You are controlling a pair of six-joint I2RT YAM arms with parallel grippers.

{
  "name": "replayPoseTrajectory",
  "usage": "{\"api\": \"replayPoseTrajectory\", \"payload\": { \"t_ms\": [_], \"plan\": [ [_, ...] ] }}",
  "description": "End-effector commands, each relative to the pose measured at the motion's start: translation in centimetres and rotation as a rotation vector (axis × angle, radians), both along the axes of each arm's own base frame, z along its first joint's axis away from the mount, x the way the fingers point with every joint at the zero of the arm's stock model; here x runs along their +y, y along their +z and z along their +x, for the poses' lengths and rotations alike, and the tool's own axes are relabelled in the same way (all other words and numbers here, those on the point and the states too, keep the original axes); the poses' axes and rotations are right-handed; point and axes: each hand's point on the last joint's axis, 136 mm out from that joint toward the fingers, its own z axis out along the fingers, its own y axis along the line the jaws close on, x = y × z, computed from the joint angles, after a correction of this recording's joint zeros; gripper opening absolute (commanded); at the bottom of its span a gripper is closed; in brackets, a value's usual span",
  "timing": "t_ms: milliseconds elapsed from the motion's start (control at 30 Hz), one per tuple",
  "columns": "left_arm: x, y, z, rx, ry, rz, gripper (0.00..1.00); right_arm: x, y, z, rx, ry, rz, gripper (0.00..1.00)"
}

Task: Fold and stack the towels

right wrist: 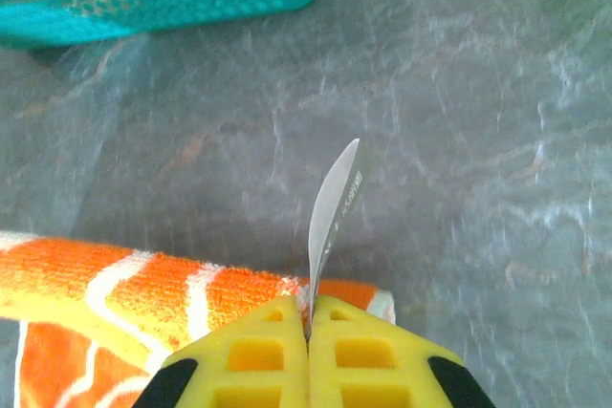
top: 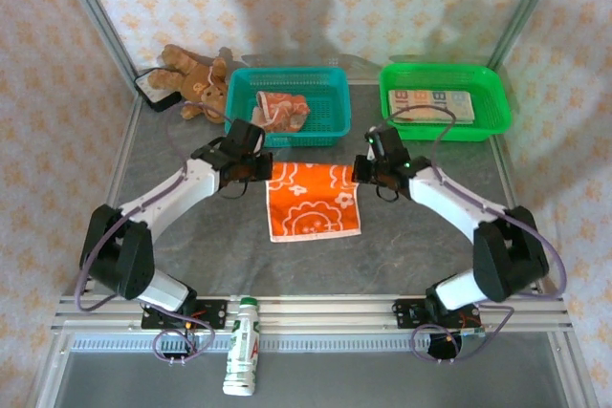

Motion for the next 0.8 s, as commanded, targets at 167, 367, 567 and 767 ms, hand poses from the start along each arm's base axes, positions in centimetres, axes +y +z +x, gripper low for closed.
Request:
{"api": "replayPoseTrajectory", "payload": {
  "t_ms": [167, 367, 567, 767],
  "plan": [
    [-0.5, -3.2, -6.9, -0.035, 0.045, 0.023, 0.56, 0.3, -3.3, -7.1, 0.0, 0.022, -0.04, 0.6],
    [1.0, -2.5, -9.2, -0.029, 0.106, -0.013, 0.78, -1.0, -1.6, -8.4, -0.024, -0.045, -0.031, 0.57],
    [0.9, -2.2, -8.4, -0.009, 0.127, 0.009, 0.72, -1.2, -1.4, -7.6, 0.051, -0.091, -0.093, 0.44],
    [0.9, -5.8, -8.5, 0.144, 0.143, 0.034, 0.51, -0.4, -4.9, -8.4, 0.228, -0.123, -0.082, 0.37]
  ]
}}
